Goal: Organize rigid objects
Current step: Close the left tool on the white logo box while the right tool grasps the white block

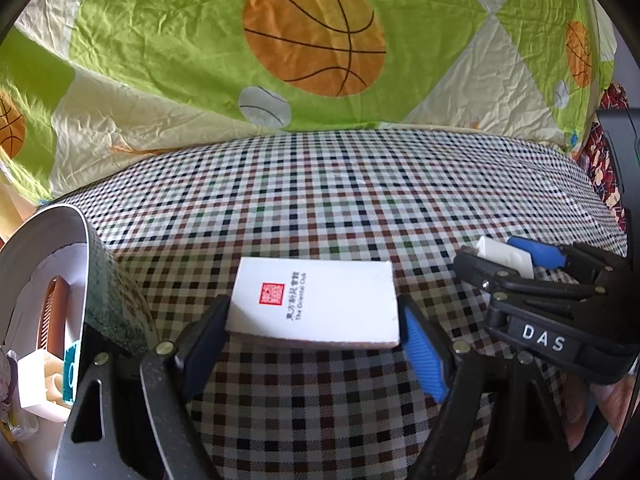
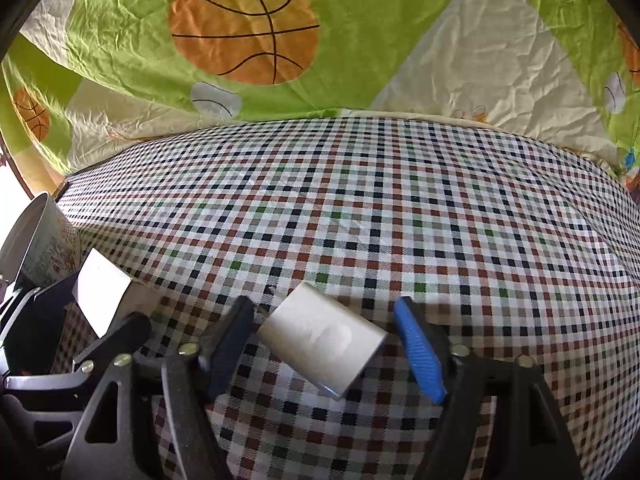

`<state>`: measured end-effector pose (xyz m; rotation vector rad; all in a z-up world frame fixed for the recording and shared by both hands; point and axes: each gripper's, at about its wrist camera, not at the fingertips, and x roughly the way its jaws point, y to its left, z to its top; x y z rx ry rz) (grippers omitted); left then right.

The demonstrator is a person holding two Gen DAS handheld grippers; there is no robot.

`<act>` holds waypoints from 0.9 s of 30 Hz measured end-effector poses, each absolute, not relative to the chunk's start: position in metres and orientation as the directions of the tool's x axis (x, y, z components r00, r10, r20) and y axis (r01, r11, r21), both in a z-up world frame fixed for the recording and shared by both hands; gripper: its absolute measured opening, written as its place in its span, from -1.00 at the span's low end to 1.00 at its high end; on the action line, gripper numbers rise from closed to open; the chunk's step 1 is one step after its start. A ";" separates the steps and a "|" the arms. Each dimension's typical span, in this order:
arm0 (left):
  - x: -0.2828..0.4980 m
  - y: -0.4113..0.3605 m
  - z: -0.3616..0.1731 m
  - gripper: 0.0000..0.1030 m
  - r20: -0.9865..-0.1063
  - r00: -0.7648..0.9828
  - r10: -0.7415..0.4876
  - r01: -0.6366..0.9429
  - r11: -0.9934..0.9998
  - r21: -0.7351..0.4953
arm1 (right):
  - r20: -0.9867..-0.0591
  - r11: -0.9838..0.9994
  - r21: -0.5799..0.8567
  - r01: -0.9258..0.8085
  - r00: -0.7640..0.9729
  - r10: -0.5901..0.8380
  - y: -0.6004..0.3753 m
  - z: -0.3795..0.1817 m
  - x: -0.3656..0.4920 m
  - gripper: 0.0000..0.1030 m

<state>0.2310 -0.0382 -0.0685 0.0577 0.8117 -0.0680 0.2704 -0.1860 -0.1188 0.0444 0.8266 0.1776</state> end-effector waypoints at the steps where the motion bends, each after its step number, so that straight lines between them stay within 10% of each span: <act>1: 0.230 -0.038 -0.068 0.59 -0.723 0.690 -0.039 0.082 0.996 0.025 | -0.727 0.984 0.105 -0.142 0.664 0.174 -0.186 -0.119 0.269 0.26; 27: 0.197 -0.042 -0.056 0.59 -0.644 0.764 -0.046 0.095 0.995 0.042 | -0.608 0.975 0.147 -0.167 0.762 0.222 -0.198 -0.101 0.230 0.18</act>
